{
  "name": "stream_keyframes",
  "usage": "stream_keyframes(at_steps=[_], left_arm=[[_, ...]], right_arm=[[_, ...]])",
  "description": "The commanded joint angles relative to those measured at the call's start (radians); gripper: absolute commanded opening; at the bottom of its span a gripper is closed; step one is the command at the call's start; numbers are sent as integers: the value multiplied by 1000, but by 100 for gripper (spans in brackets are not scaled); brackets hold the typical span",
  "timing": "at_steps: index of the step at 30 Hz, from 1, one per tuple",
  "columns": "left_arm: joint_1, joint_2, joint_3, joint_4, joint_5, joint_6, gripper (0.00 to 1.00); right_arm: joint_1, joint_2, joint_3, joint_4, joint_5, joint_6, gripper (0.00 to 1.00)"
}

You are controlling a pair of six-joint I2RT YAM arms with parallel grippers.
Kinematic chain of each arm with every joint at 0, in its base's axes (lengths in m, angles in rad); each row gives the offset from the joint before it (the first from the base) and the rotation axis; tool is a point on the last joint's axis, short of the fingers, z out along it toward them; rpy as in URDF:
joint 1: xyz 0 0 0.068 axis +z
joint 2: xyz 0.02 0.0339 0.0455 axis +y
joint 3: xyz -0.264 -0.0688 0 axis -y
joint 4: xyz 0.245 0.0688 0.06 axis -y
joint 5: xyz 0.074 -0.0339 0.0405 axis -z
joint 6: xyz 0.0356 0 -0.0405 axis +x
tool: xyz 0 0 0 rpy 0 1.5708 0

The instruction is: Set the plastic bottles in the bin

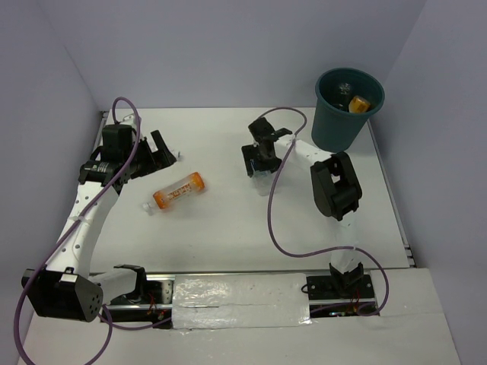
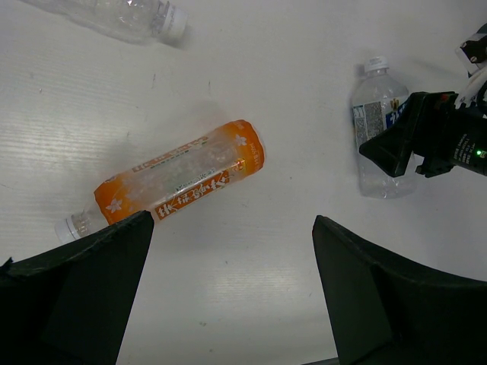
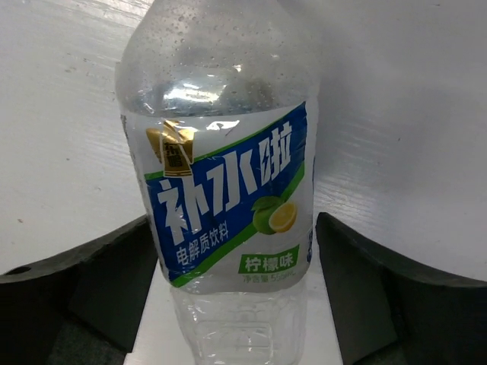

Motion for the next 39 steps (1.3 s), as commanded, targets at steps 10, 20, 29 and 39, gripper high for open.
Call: stream_keyframes(at_steps=[10,20,29,39], left_arm=[[4,-7,21,28,5,-11,99],[4,10,4,59,2,-27,99],[4,71,28,70,-21,-15,99],[4,182,76,90,-5,-7,99]], right_arm=[[8,-170,164,-32,76,14,50],[-199,-206,677,-35,174,85,54],[-415,-224,577,291,430,86,56],[-483,-109,510,386,553,94,56]])
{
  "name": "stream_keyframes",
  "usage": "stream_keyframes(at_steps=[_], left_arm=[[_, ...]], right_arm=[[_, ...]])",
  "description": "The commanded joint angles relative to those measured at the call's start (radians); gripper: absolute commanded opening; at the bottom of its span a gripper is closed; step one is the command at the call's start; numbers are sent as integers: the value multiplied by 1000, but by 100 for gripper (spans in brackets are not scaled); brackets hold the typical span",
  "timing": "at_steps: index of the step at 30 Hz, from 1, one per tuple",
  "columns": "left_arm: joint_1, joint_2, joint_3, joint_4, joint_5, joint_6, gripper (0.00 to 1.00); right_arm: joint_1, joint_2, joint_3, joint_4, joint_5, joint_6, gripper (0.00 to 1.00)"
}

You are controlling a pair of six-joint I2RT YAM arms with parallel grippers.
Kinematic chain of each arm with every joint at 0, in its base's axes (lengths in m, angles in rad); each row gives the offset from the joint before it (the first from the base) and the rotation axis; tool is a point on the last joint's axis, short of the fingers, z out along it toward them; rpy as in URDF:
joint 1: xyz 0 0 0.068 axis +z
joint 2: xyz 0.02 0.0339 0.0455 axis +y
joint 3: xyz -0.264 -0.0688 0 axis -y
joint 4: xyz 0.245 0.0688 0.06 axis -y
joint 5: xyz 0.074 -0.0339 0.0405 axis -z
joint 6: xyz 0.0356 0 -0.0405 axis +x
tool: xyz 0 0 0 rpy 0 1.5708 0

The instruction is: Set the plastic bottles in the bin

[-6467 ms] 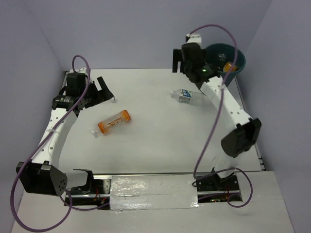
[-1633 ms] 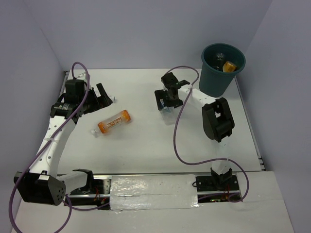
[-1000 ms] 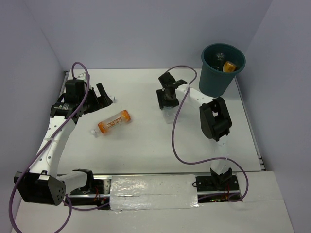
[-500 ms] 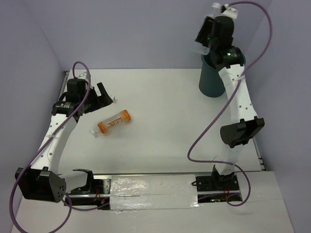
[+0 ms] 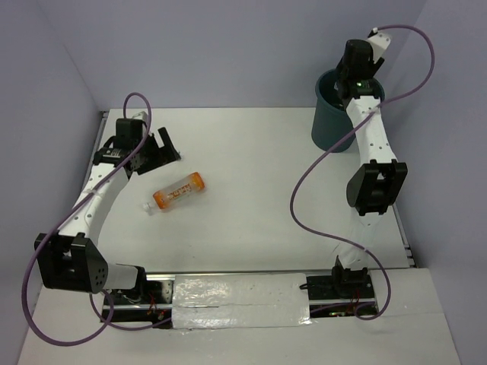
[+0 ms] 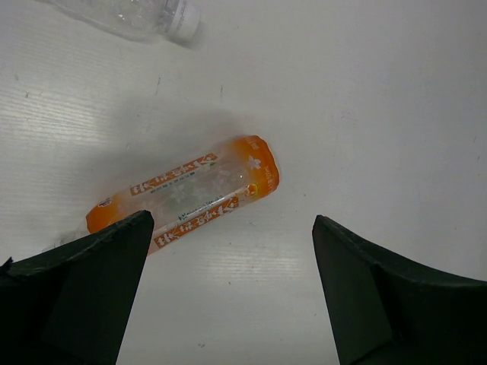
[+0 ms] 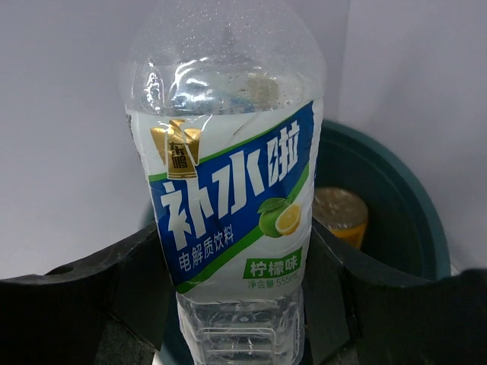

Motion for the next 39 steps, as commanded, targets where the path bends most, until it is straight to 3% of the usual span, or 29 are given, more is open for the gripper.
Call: stream_keyframes(at_steps=[1,6,10,13,16,21,26,30,34,39], left_arm=[[4,10,48,37,4,15,99],[4,24,57,36,-10,22,99],[4,26,63,31,-10,28,100],[4,26,72,22,-10,30,99],[4,13,79,22,-5,34,100],[4,-3,105,15,-8,42,100],[4,-33,126,-5,-13,41,99],[4,-56,135,-36,-62,33,99],[4,-69,151,-108,-170,19,99],[15,-95,186,-206,-310,-18,99]], right_arm=[[-7,-39,-99,150,82,11,57],[-10,-19,-182,175,118,23,58],[-8,-35,-240,172,95,39,84],[-2,-105,-307,203,75,43,93],[9,-180,-332,240,44,-10,96],[18,-223,-148,105,7,-37,97],[65,-338,-122,27,-143,-20,97],[222,-391,-174,-65,-217,-21,97],[520,-420,-383,-110,-220,46,98],[703,-412,-602,-46,-226,363,98]])
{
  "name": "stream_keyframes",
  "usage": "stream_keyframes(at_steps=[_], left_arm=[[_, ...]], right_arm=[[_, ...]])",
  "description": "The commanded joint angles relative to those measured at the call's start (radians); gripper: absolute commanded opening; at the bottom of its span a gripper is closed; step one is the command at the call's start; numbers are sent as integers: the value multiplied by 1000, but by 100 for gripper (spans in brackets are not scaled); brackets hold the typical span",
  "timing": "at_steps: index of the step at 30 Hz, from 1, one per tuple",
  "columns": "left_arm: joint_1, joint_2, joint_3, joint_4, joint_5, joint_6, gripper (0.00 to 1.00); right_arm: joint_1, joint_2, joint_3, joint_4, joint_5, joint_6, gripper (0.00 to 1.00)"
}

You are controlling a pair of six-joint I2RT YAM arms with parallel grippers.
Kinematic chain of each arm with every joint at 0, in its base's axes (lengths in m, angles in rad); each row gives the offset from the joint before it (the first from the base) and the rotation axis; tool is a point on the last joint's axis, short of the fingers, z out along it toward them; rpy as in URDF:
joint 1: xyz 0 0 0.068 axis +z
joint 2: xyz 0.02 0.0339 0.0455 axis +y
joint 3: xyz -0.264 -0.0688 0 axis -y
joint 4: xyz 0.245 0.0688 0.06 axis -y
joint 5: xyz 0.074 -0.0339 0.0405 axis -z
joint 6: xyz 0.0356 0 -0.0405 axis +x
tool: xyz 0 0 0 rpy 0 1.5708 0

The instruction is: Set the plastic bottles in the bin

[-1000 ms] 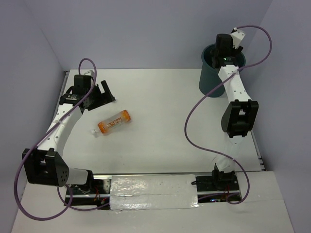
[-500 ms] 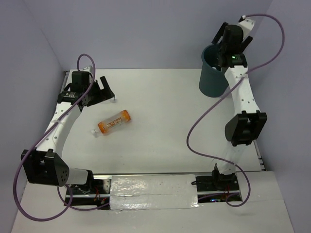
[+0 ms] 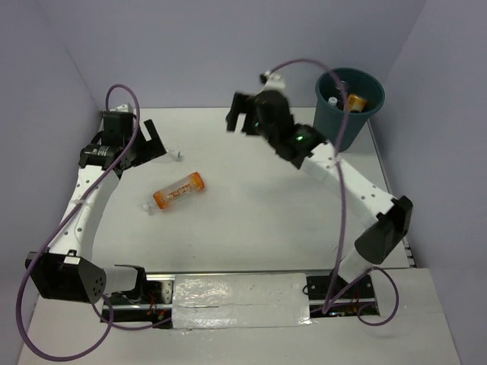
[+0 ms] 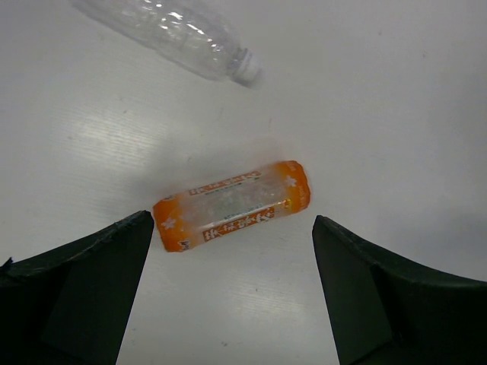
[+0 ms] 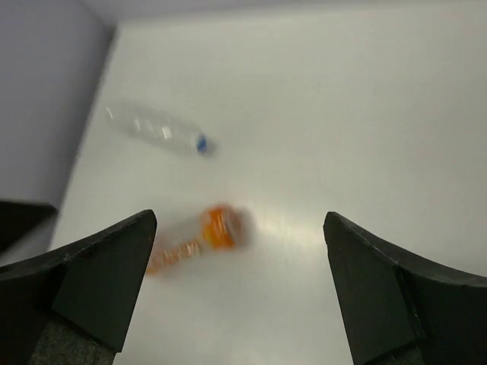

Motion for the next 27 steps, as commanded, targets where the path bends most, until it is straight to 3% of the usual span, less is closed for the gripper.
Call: stream_keyframes(at_steps=[1,5,6,9,15,20,27], left_arm=[[15,-56,67,-93,-155,-42,99],[38,-82,119,-156,-226,-33,99],[38,-85,142,-160,-224,-25,99],[38,-96,176,-176,-233,-16,99],[38,-108,197,-183,-215,-4,99],[38,-105,196,-183,-214,-2,99],[40,-98,184,-165,-194,-5,99]], right_arm=[[73,30,-192,-10,-35,287,98],[181,13,-412,258,-159,526,96],[188,21,-493,402,-236,616,95],[225,94,-533,526,-284,761,95],[268,249,-487,626,-295,919,95],[285,349,-444,612,-302,1020,97],[290,404,-431,598,-275,1048,100]])
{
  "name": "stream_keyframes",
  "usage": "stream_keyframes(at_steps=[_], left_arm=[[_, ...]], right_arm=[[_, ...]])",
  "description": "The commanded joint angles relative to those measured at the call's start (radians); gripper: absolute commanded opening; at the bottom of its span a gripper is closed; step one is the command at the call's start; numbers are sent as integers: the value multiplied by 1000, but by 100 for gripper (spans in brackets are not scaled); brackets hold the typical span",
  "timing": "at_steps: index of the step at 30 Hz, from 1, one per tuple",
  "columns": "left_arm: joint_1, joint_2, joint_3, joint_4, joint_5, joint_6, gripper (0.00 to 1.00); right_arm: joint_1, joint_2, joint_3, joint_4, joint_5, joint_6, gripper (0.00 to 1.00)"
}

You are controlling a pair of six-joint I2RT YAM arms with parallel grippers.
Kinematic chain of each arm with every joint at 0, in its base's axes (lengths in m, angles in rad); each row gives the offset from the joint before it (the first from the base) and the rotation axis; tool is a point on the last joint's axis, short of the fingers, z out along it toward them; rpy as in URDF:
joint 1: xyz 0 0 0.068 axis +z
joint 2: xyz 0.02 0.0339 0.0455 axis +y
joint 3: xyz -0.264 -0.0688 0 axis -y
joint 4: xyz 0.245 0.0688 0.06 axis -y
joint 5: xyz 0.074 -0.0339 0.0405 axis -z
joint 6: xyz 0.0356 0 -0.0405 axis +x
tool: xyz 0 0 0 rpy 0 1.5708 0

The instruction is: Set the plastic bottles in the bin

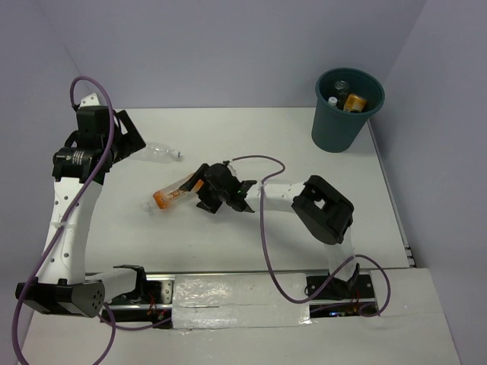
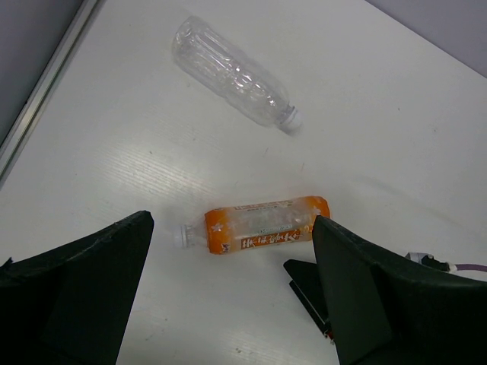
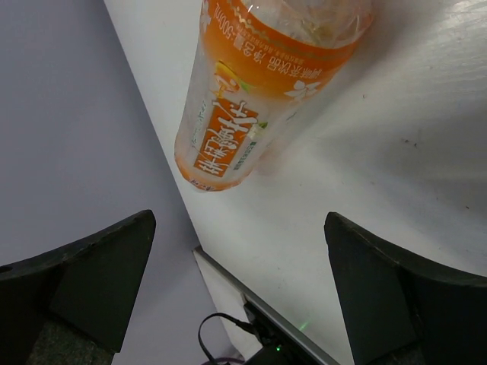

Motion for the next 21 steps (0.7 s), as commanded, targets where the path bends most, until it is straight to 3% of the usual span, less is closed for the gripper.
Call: stream_keyframes(at_steps=[1,14,21], left_arm=[[3,-2,1,28,31,12,99],[4,-13,-64,93,69,-6,99],[3,7,-44,95,77,-5,99]], right_arm=[[10,21,60,44,26,42,100],[10,147,250,-134,43,66,100],[10,170,245,-162,40,146,100]])
